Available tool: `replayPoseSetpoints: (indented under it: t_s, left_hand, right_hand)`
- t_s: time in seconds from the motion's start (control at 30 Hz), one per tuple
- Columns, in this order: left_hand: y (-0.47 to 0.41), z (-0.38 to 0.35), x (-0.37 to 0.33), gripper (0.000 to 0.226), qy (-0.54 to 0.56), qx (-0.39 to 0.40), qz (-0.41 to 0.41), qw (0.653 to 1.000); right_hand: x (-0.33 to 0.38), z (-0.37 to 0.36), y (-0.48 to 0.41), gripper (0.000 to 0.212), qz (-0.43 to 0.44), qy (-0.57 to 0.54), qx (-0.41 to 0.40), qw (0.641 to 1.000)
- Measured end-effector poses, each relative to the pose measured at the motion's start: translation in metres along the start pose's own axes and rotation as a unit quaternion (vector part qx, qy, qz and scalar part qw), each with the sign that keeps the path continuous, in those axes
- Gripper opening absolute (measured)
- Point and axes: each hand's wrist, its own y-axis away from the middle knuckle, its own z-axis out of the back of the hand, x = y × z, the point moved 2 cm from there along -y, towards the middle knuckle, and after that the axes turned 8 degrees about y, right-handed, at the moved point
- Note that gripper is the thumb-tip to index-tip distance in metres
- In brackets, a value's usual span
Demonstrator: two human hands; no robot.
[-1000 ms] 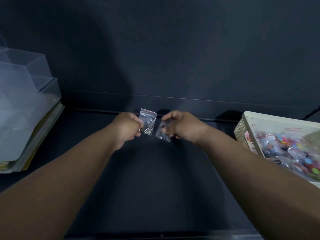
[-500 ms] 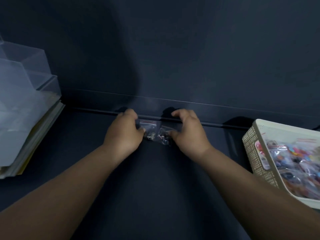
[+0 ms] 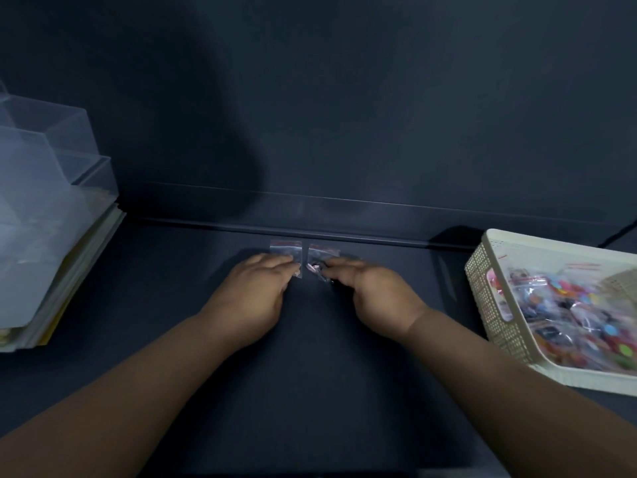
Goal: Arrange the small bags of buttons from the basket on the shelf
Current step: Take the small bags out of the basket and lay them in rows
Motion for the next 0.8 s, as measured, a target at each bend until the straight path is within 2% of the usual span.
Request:
replayPoseSetpoints:
  t_s: [0.07, 0.2, 0.5, 0.63, 0.8]
  left_hand:
    - [0.0, 0.001, 0.0, 0.045, 0.008, -0.006, 0.003, 1.0]
    - [-0.002, 0.01, -0.013, 0.049, 0.009, -0.036, -0.003, 0.999]
    - [-0.017, 0.022, -0.127, 0.058, 0.048, -0.054, -0.102, 0.992]
    - [-0.026, 0.009, -0.179, 0.06, 0.04, -0.045, -0.136, 0.989]
    - [-0.044, -0.016, -0.243, 0.059, 0.026, -0.017, -0.157, 0.987]
  right_hand:
    - [0.001, 0.001, 0.001, 0.068, -0.012, -0.03, -0.003, 0.999]
    - [0.004, 0.016, 0.018, 0.052, -0.057, -0.055, -0.053, 0.995]
    - [-0.041, 0.09, 0.115, 0.051, -0.14, -0.004, -0.129, 0.982]
    - [-0.082, 0.107, 0.165, 0.051, -0.202, 0.01, -0.125, 0.971]
    - [-0.141, 0.12, 0.214, 0.052, -0.272, -0.004, -0.083, 0.959]
